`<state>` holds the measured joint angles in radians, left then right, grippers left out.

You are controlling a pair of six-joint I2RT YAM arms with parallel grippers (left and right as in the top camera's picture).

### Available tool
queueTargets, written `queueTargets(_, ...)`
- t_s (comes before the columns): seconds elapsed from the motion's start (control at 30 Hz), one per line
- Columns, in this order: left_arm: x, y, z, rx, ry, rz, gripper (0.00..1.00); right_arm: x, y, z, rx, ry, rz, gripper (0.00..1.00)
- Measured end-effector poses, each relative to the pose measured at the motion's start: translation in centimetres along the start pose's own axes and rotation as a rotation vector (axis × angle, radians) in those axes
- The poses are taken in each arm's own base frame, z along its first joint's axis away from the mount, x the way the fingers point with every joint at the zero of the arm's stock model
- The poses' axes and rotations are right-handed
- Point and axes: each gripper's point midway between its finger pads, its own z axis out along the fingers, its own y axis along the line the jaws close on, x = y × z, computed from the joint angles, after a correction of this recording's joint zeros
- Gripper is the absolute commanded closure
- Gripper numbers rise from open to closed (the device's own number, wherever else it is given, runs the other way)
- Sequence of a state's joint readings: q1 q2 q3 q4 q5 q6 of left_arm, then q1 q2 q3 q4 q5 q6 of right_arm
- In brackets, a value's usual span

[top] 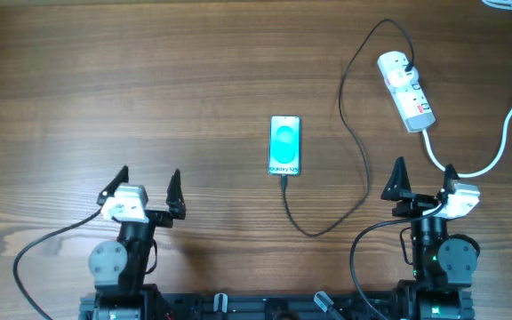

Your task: Plug charger to phone and switch on socket

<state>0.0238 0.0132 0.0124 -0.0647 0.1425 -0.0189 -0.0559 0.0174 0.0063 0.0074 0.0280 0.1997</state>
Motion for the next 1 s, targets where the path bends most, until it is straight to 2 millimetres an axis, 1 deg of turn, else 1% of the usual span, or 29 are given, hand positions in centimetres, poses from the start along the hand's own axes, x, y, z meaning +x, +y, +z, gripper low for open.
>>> queueTargets(0.1, 0.0, -0.3, 0.0, 0.007, 0.001, 0.001, 0.0, 0.0, 0.0, 0.0, 0.0, 0.0, 0.0, 0.0)
queueTargets(0.2, 0.0, -0.1, 0.0, -0.002, 0.0, 0.0, 0.0, 0.0, 0.0, 0.0, 0.0, 0.0, 0.0, 0.0)
queueTargets(0.4, -0.1, 1.3, -0.1, -0.059, -0.005, -0.003, 0.0, 0.0, 0.0, 0.0, 0.0, 0.0, -0.003, 0.0)
queueTargets(1.0, -0.1, 1.3, -0.1, -0.06, -0.006, -0.003, 0.0, 0.0, 0.0, 0.0, 0.0, 0.0, -0.003, 0.0)
